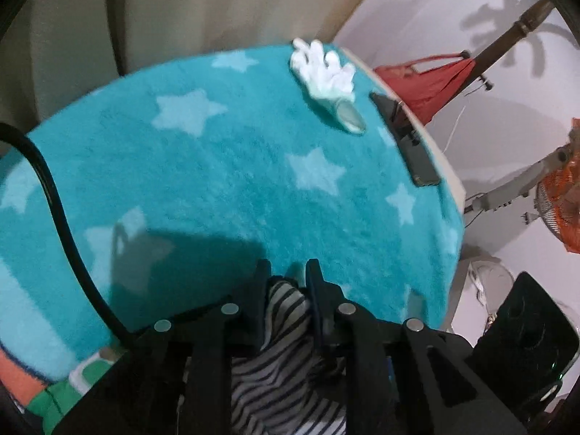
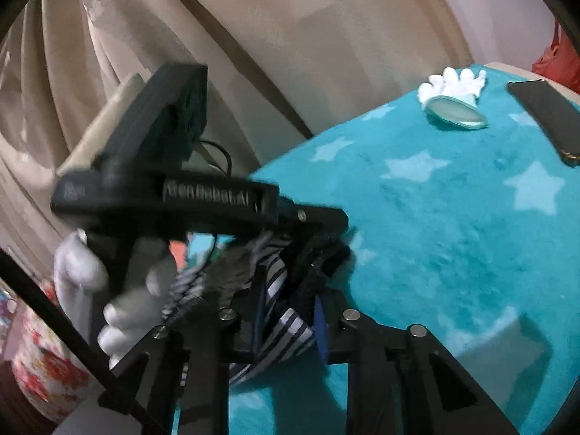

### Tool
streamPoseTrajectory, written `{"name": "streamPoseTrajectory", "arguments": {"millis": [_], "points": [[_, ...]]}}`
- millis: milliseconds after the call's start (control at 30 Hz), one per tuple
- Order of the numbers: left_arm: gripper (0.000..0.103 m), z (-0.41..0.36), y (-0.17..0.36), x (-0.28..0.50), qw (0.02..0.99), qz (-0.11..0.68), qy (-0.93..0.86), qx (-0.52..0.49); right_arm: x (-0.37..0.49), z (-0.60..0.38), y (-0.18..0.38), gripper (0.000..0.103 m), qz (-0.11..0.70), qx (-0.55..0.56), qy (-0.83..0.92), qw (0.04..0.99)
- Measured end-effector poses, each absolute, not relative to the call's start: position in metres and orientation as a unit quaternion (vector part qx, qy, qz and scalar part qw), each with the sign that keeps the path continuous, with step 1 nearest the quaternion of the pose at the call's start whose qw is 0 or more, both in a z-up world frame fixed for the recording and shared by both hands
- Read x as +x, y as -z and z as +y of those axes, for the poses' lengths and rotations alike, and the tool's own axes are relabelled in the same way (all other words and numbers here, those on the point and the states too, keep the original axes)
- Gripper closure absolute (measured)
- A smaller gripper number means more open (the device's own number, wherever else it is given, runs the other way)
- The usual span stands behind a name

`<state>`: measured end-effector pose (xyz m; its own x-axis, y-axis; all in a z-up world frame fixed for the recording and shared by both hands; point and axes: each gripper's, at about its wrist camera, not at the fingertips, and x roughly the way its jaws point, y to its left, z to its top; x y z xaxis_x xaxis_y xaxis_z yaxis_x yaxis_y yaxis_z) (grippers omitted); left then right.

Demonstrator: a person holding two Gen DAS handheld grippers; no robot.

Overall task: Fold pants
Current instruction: 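Release the pants and pull both grippers back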

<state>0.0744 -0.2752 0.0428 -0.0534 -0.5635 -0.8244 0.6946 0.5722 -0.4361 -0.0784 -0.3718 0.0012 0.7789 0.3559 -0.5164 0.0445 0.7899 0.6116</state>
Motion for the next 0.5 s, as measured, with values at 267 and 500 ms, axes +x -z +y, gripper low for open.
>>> {"name": "streamPoseTrajectory", "arguments": {"millis": [267,500], "points": [[0.084,-0.173,-0.091,0.069,0.755,0.505,0.414,-0.057,-0.076,-0.324,-0.046,0.081,0.295,0.256,-0.15,0.909],[0.055,-0.054,-0.094,0.03,0.824,0.474,0.285,-0.123,-0.051,-0.22,-0.043,0.067,0.343,0.143,-0.251,0.894]]}}
